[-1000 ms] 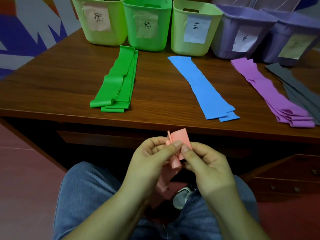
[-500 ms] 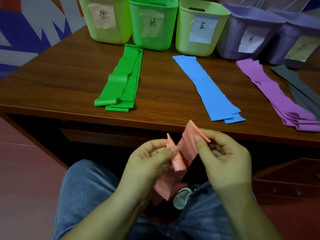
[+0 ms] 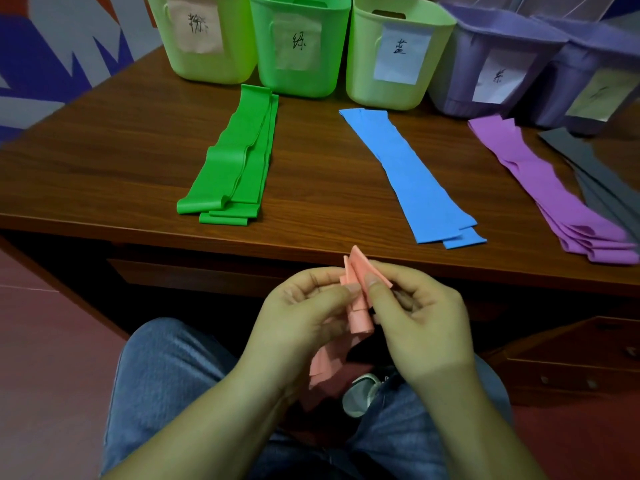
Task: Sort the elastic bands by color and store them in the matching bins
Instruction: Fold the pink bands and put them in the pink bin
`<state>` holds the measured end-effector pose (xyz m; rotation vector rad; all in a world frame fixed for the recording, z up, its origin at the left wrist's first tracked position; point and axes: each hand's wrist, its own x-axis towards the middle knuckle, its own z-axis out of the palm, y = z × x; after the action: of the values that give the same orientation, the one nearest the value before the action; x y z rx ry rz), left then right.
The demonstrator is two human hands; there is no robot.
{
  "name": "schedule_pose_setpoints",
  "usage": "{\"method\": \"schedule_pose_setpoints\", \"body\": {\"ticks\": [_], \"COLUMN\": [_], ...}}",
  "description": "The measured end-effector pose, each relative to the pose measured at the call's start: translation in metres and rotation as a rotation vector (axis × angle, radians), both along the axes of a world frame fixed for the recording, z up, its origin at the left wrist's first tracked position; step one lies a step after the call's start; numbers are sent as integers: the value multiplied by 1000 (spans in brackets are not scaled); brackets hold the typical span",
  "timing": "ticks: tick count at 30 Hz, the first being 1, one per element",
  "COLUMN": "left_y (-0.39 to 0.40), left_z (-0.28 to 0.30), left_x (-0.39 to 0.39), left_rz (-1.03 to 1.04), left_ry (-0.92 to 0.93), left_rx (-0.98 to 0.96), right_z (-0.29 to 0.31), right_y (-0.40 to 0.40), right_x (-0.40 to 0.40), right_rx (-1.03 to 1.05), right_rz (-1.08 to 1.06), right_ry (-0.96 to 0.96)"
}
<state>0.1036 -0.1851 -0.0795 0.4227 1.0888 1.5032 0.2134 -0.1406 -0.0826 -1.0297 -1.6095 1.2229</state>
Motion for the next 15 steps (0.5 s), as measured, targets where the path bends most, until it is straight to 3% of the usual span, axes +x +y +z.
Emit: {"method": "schedule_pose_setpoints", "body": {"ticks": [15], "left_y": [6], "left_z": [6], "left_x": [1], "left_rz": [20], "left_ry": [9], "left_rx": [9], "right_z": [-1], "right_y": [1], "right_x": [5], "right_rx": [69], "right_rz": [18], "right_ry": [-65]}}
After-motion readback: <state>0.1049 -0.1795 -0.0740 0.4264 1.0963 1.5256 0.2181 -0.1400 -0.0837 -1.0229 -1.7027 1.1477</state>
